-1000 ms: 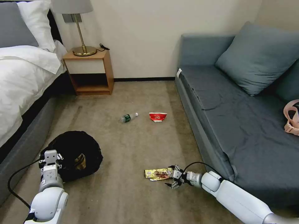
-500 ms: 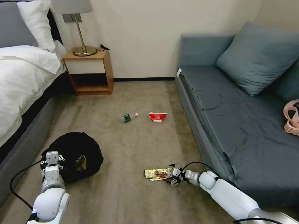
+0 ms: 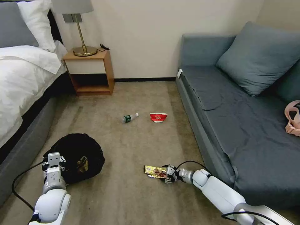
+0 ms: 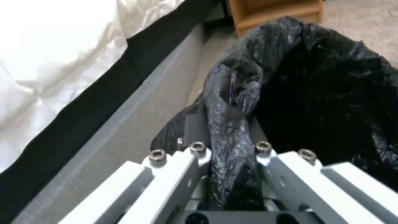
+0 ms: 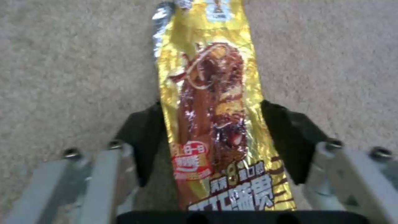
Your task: Pick up the trash bin, then pick up the garbage on the floor and place it into the trash bin.
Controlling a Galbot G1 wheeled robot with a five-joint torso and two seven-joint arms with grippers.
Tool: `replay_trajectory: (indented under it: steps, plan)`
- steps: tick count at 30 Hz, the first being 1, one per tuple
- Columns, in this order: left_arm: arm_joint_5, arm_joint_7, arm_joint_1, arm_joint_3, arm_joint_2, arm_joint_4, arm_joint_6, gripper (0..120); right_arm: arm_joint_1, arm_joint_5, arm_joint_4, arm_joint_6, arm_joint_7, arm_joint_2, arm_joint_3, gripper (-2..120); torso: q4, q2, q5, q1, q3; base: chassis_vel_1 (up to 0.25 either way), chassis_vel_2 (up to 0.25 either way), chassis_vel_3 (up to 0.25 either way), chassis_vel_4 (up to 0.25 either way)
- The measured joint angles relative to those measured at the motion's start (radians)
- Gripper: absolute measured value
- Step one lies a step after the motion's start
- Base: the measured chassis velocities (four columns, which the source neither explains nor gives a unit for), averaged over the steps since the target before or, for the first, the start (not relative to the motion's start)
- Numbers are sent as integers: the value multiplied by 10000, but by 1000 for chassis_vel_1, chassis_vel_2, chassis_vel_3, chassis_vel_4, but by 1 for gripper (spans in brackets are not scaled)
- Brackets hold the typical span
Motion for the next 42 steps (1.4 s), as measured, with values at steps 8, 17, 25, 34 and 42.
replay_trajectory:
  steps: [8,17,25,34,42]
  plan:
    - [13,3,16,21,-36,-6,-10,4,97,103,-45,53,-403,-12,110,36,0,0,-1,0,0,0,0,0,0]
    - [24,12,69,7,-26,-20,-61,4,222,300,-158,182,-787,83,161,2,0,0,1,0,0,0,0,0,0]
    - [25,18,75,-2,15,-70,-65,4,274,339,-180,208,-793,122,202,0,0,0,0,0,0,0,0,0,0]
    - [-58,49,2,-34,101,-213,-25,4,420,1136,1537,16,-790,-106,87,0,-2,0,-1,0,0,0,0,0,0]
    - [5,80,-42,84,45,-224,0,4,912,2116,3677,-515,245,168,-617,0,0,0,-1,0,0,0,0,0,0]
